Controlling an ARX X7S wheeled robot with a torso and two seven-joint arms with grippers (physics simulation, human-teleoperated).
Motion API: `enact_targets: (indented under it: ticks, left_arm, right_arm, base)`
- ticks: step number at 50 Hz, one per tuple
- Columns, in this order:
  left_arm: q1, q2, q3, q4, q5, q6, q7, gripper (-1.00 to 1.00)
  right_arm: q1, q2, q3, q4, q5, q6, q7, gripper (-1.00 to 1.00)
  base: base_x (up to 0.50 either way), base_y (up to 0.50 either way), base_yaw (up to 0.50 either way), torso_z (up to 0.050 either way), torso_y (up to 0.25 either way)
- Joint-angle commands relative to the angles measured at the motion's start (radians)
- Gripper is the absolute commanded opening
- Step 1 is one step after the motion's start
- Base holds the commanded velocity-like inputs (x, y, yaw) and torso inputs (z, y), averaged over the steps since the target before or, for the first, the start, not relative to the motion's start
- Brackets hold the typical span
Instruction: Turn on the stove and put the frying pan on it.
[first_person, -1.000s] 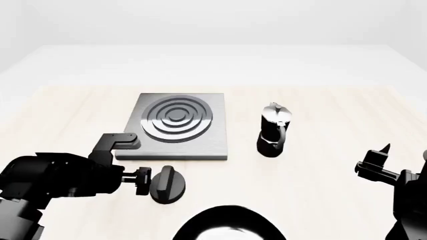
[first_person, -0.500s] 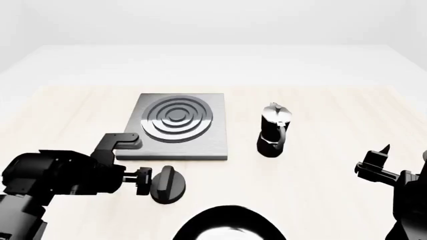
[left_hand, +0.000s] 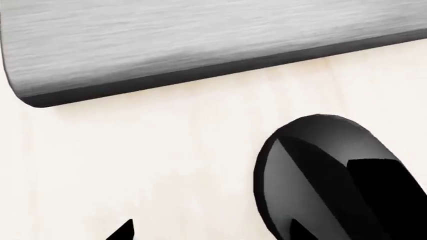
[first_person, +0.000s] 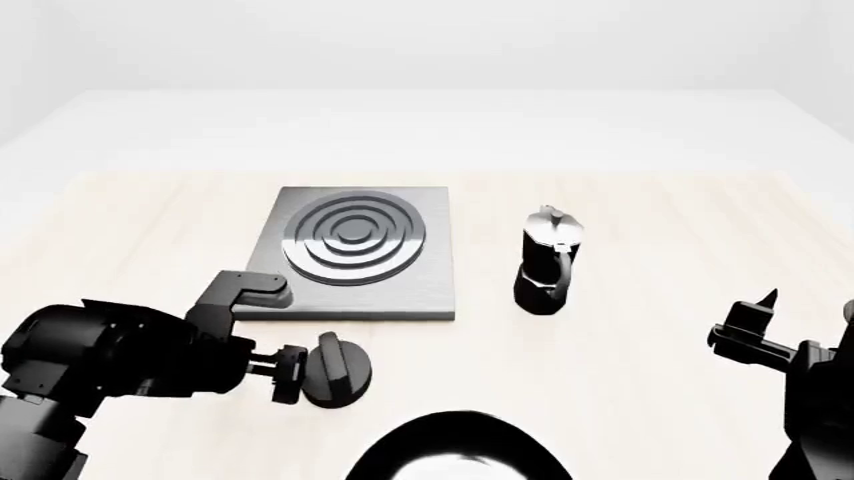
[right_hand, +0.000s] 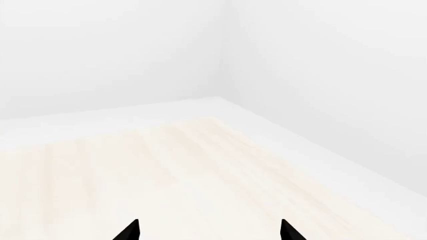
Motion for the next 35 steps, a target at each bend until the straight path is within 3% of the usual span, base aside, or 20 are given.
enact_targets:
  ticks: [1,35]
  left_arm:
    - [0.015,0.005,0.005,0.024,-0.03,-0.006,0.014,1.0]
    - [-0.046,0.114,0.107,-0.011,0.024,0.054,0.127,1.0]
  right_arm:
    - [0.001,0.002,-0.002,-0.005,0.004,0.004,0.002,1.0]
    - [-0.006,0.008,0.003,-0.014,0.017,0.005,0.008,1.0]
  base:
    - [0.0,0.0,0.0,0.0,0.0]
    - [0.0,0.0,0.0,0.0,0.0]
